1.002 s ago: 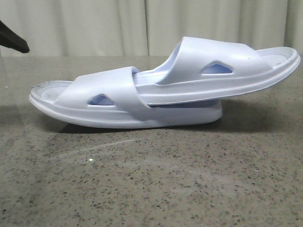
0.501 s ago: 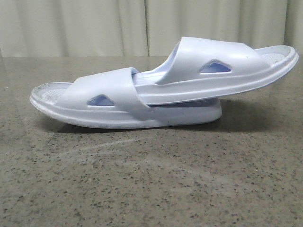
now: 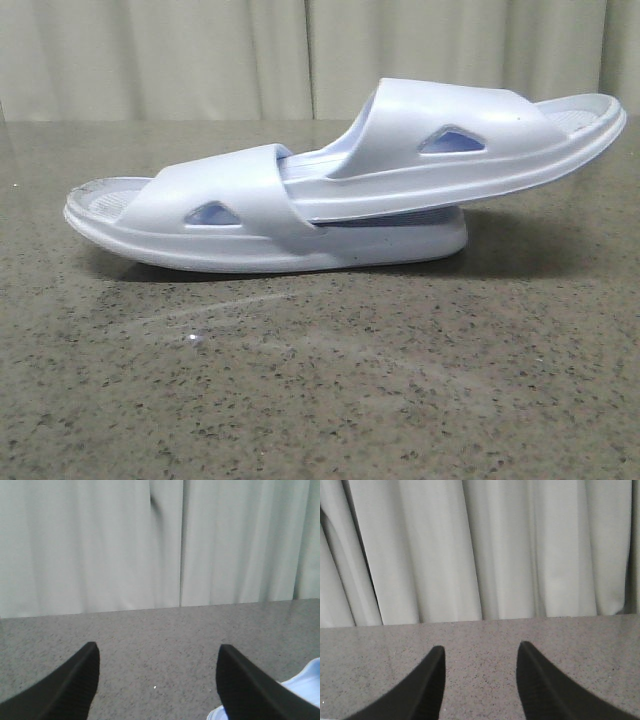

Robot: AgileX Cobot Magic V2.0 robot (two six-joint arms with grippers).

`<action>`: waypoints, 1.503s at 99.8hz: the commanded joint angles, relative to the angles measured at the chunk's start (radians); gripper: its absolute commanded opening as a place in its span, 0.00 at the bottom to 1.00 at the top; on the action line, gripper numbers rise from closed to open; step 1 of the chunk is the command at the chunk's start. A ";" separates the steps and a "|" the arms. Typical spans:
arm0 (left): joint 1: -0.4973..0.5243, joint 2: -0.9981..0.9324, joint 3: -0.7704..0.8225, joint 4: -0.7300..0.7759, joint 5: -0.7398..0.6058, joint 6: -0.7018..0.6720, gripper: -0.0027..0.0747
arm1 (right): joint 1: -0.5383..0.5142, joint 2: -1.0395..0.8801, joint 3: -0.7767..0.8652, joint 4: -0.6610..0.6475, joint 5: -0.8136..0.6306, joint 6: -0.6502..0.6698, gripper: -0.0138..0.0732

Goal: Insert blue slippers together front up

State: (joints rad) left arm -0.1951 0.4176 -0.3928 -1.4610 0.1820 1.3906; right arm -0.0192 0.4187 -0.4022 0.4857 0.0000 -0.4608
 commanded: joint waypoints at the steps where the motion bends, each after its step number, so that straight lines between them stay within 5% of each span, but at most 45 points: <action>1: -0.003 -0.032 0.025 -0.012 -0.052 0.000 0.61 | -0.002 -0.041 -0.001 -0.015 -0.024 -0.018 0.48; 58: -0.003 -0.070 0.106 -0.042 -0.154 0.000 0.59 | -0.002 -0.104 0.015 -0.015 0.051 -0.018 0.47; 93: -0.003 -0.070 0.106 -0.042 -0.154 0.000 0.18 | -0.002 -0.104 0.015 -0.014 0.049 -0.018 0.04; 104: -0.003 -0.070 0.106 -0.042 -0.154 0.000 0.05 | -0.002 -0.104 0.015 -0.014 0.049 -0.018 0.04; 150: -0.003 -0.070 0.106 -0.042 -0.154 0.000 0.06 | -0.002 -0.104 0.015 -0.014 0.049 -0.018 0.04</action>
State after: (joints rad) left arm -0.1951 0.3426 -0.2595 -1.4928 0.0328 1.3906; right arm -0.0192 0.3098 -0.3612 0.4751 0.1167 -0.4626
